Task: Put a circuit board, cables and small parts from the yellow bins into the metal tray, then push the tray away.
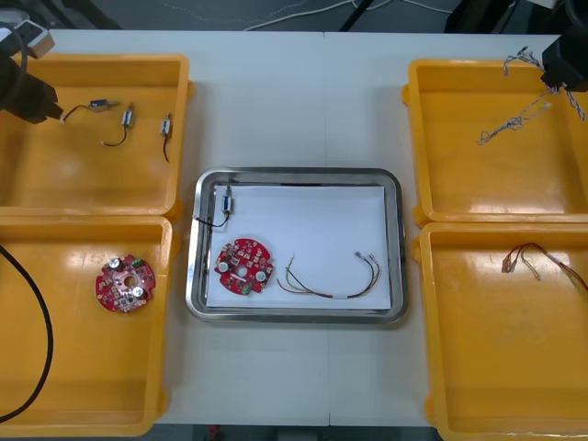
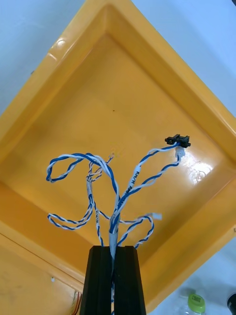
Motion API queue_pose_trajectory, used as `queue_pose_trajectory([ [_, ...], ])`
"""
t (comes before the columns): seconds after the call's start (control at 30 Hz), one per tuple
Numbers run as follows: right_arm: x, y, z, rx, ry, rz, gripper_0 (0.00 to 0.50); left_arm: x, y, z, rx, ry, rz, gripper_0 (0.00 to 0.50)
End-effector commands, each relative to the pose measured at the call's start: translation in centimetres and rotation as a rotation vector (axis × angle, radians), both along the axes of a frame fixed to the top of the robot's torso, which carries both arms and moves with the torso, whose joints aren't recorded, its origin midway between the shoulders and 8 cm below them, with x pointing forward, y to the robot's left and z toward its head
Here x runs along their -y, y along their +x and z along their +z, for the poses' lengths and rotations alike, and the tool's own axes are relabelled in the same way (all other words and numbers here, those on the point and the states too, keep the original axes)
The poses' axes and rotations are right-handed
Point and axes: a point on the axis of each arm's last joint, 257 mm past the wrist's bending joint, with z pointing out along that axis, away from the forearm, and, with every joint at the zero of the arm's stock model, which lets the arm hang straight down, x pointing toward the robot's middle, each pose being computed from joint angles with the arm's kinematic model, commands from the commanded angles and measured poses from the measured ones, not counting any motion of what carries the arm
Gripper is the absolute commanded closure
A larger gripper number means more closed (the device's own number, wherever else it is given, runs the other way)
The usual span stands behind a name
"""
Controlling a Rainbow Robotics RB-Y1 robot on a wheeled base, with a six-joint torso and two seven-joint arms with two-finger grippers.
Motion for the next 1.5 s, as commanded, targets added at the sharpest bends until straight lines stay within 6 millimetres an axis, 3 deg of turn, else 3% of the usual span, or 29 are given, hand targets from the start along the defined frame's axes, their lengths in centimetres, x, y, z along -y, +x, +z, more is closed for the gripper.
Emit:
queue_pose_trajectory([
  [0.03, 1.3, 0.2, 4.5, 0.09, -0.013, -0.032, 0.5, -4.0, -0.2, 4.3, 0.084, -0.046, 0.179, 0.048],
  [0.3, 1.2, 0.3, 5.1, 0.1, -0.015, -0.029, 0.5, -3.9, 0.8, 3.1, 0.134, -0.124, 0.286, 0.049],
  [0.47, 0.8, 0.5, 7.2, 0.135, -0.012, -0.018, 0.5, -3.2, 1.7, 1.8, 0.171, -0.168, 0.336, 0.048],
  [1.0, 0.5, -0.1, 11.3, 0.176, -0.078, 0.02, 0.5, -0.8, 3.7, -1.3, 0.228, -0.216, 0.407, 0.049],
  [1.33, 1.3, 0.0, 10.5, 0.084, 0.018, -0.002, 0.5, -0.3, 3.8, -2.9, 0.215, -0.228, 0.395, 0.048],
  [1.37, 1.4, 0.0, 10.5, 0.083, 0.018, -0.004, 0.474, -0.1, 3.7, -3.2, 0.208, -0.233, 0.395, 0.049],
  [1.47, 1.5, 0.1, 10.5, 0.084, 0.011, -0.008, 0.309, -0.2, 3.6, -3.4, 0.206, -0.235, 0.395, 0.049],
  [1.5, 1.7, 0.1, 10.2, 0.079, 0.008, -0.01, 0.197, -0.2, 3.5, -3.6, 0.2, -0.235, 0.395, 0.048],
])
